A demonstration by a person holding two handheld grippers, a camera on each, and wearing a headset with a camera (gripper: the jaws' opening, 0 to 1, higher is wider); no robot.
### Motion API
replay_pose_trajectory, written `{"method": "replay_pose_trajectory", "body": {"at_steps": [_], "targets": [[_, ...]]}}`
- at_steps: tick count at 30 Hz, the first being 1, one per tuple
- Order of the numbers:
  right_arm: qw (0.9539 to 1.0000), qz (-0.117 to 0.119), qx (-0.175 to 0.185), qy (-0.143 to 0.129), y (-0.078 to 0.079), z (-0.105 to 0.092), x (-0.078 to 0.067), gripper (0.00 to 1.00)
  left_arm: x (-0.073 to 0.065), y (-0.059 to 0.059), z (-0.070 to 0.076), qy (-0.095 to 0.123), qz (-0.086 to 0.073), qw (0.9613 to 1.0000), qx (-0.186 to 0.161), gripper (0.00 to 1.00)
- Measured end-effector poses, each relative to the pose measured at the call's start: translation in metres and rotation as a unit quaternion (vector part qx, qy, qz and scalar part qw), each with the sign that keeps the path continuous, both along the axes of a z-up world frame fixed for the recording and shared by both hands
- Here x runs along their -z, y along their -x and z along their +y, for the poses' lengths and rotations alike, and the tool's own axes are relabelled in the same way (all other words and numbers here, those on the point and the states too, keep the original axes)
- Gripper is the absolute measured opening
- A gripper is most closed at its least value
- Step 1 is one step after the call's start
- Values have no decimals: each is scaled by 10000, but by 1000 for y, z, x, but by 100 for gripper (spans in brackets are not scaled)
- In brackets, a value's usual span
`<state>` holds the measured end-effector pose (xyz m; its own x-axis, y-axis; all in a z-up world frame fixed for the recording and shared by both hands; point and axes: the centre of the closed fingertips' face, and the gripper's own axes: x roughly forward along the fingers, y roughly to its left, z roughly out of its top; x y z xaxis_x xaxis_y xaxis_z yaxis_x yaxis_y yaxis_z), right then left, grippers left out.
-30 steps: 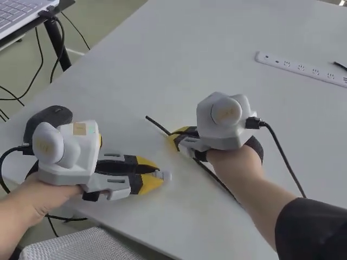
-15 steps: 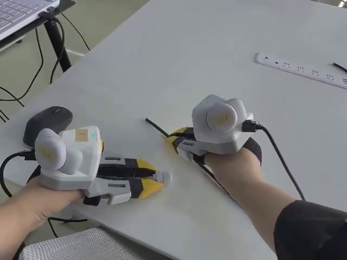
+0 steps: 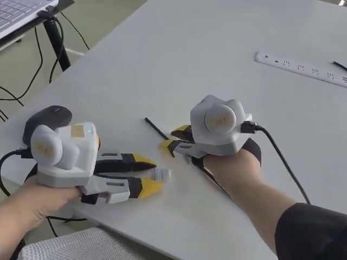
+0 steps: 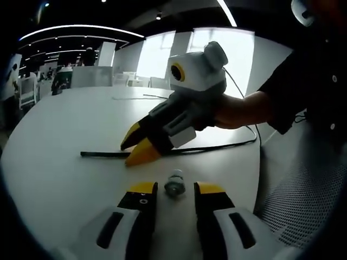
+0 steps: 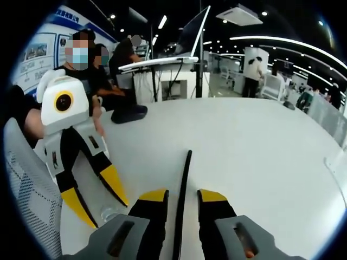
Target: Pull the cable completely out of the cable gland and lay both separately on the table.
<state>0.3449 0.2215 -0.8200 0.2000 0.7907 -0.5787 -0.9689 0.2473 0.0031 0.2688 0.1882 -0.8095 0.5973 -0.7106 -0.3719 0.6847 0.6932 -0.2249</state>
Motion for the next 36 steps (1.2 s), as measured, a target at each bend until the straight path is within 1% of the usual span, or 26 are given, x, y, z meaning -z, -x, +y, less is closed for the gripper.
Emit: {"method": "replay_pose_trajectory", "body": {"at_steps": [1, 3, 5, 6, 7, 8, 10, 13, 15, 16, 17, 18, 19, 20, 21, 22, 23, 24, 27, 28, 30, 31, 33, 34, 35, 36], "targets": [[10000, 18, -1, -1, 0, 0, 0, 18, -1, 0, 0, 1, -18, 10000, -6, 29], [10000, -13, 13, 8, -1, -1, -1, 20, -2, 0, 0, 41, -1, 10000, -19, 31], [9999, -108, 79, 20, -5, -4, -2, 22, -2, 0, 1, -5, -2, 10000, -41, 35], [9999, -102, 116, 37, -6, -5, -2, 24, -2, 0, 1, 29, 37, 10000, -64, 37], [9999, -42, 132, -14, -6, -5, -3, 25, -2, 0, 1, 44, 49, 10000, -72, 38], [9999, -58, 152, -9, -6, -7, -3, 25, -5, -1, 1, 33, -76, 10000, -48, 37], [9998, -95, 199, -18, -7, -9, -5, 29, -8, -1, 0, 98, -86, 9999, -57, 37], [9996, -85, 276, -26, -9, -11, -6, 36, -9, -2, 0, 106, -64, 9999, -103, 42], [9994, -11, 334, -79, -10, -13, -9, 39, -10, -2, -1, 93, -67, 9999, -88, 46], [9991, 14, 413, -129, -11, -14, -12, 42, -12, -2, -2, 90, -106, 9999, -69, 48], [9990, 23, 428, -151, -11, -15, -13, 45, -15, -2, -3, 101, -194, 9998, -36, 47], [9986, 55, 492, -161, -12, -18, -14, 51, -16, -2, -3, 87, -222, 9997, -29, 46], [9976, 32, 676, -150, -17, -23, -16, 55, -18, -2, -2, 74, -216, 9997, -41, 47], [9971, 26, 720, -257, -19, -25, -20, 59, -18, -3, -1, 51, -197, 9998, -71, 50], [9964, 48, 792, -281, -21, -31, -23, 62, -19, -4, 0, 15, -238, 9997, -94, 54], [9964, 55, 807, -239, -22, -35, -23, 63, -21, -5, 0, 28, -312, 9995, -96, 59], [9962, 10, 841, -207, -24, -40, -25, 65, -26, -7, 1, 77, -451, 9989, -126, 61], [9960, 5, 867, -210, -25, -44, -26, 68, -28, -9, 1, 71, -531, 9985, -144, 63], [9948, 75, 1005, -174, -29, -60, -29, 76, -31, -12, 1, 98, -480, 9986, -199, 74], [9946, 47, 1026, -173, -29, -67, -32, 77, -34, -13, 1, 119, -518, 9984, -199, 77], [9936, 109, 1116, -111, -30, -81, -35, 82, -37, -14, 0, 102, -570, 9982, -183, 79], [9934, 120, 1133, -116, -30, -83, -36, 86, -39, -15, 0, 129, -542, 9983, -177, 80], [9897, 182, 1408, -186, -35, -99, -42, 97, -40, -16, -1, 122, -488, 9985, -204, 85], [9889, 153, 1469, -190, -36, -105, -45, 99, -39, -17, -1, 120, -400, 9988, -236, 89], [9891, 168, 1457, -124, -35, -111, -46, 99, -40, -18, -2, 143, -393, 9988, -259, 93], [9882, 135, 1523, -105, -36, -120, -48, 99, -41, -19, -3, 183, -403, 9986, -289, 100]]}}
